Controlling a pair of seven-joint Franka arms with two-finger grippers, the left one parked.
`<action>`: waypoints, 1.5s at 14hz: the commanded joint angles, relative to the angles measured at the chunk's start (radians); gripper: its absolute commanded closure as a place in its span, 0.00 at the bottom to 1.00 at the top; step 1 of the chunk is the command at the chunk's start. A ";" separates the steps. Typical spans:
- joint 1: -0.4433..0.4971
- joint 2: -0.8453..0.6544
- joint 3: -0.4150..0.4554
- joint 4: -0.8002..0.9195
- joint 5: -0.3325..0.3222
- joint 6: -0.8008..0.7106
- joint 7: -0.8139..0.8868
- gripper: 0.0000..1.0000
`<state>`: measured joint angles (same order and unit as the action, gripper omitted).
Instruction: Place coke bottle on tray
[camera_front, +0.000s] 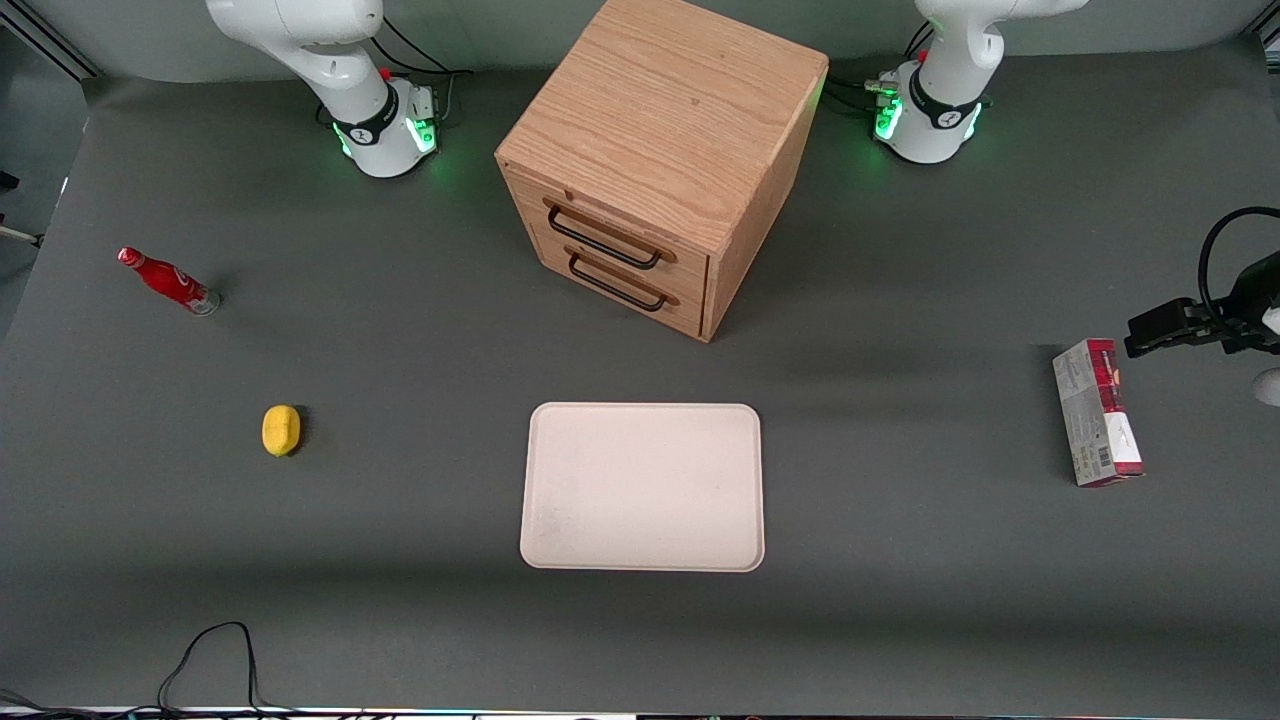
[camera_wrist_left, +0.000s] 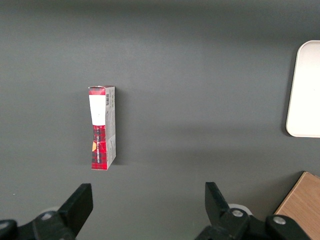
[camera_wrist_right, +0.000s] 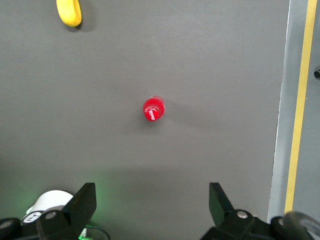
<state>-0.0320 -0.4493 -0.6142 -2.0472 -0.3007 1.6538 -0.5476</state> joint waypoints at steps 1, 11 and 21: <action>0.018 0.003 -0.033 -0.097 -0.031 0.101 -0.015 0.00; 0.024 0.190 -0.133 -0.366 0.018 0.530 -0.006 0.00; 0.024 0.284 -0.159 -0.444 0.046 0.702 -0.040 0.00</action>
<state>-0.0151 -0.1638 -0.7579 -2.4858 -0.2801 2.3371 -0.5497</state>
